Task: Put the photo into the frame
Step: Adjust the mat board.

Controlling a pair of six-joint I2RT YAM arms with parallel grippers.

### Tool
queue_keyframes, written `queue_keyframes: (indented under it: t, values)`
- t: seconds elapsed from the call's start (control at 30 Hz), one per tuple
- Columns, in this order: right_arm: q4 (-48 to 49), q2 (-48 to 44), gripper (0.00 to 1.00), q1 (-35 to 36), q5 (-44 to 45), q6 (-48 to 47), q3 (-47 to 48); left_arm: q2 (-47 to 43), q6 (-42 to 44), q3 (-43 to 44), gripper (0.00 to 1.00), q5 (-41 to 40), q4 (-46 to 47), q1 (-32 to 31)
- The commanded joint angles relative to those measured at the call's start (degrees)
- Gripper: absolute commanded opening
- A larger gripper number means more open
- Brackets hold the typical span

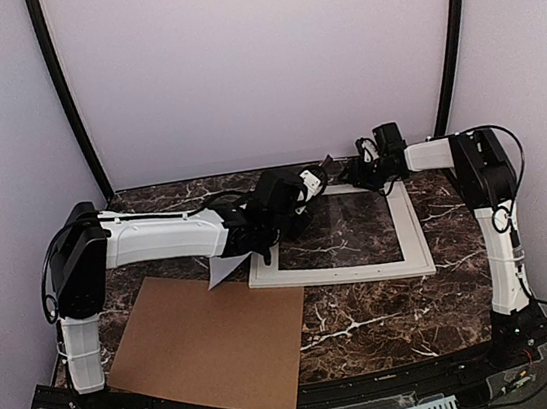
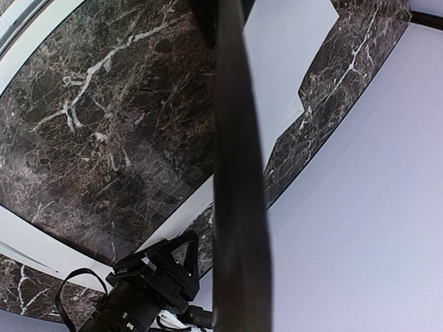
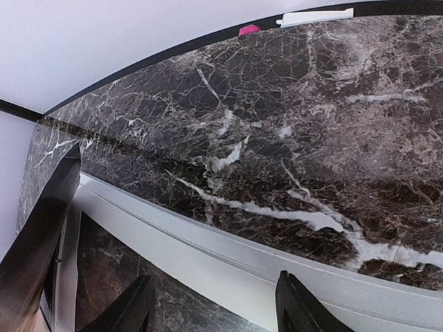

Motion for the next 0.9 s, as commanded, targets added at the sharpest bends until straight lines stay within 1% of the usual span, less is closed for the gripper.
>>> queue_keyframes:
  t: [0.0, 0.53, 0.87]
  values:
    - [0.66, 0.34, 0.60, 0.82, -0.69, 0.55, 0.42, -4.12, 0.05, 0.80, 0.00, -0.53, 0.16, 0.33]
    - [2.83, -2.49, 0.56, 2.03, -1.31, 0.25, -8.49, -3.87, -0.19, 0.38, 0.00, -0.65, 0.26, 0.65]
    - [2.22, -2.36, 0.55, 2.30, -0.46, 0.08, -8.99, -3.87, -0.12, 0.20, 0.00, -0.66, 0.25, 0.94]
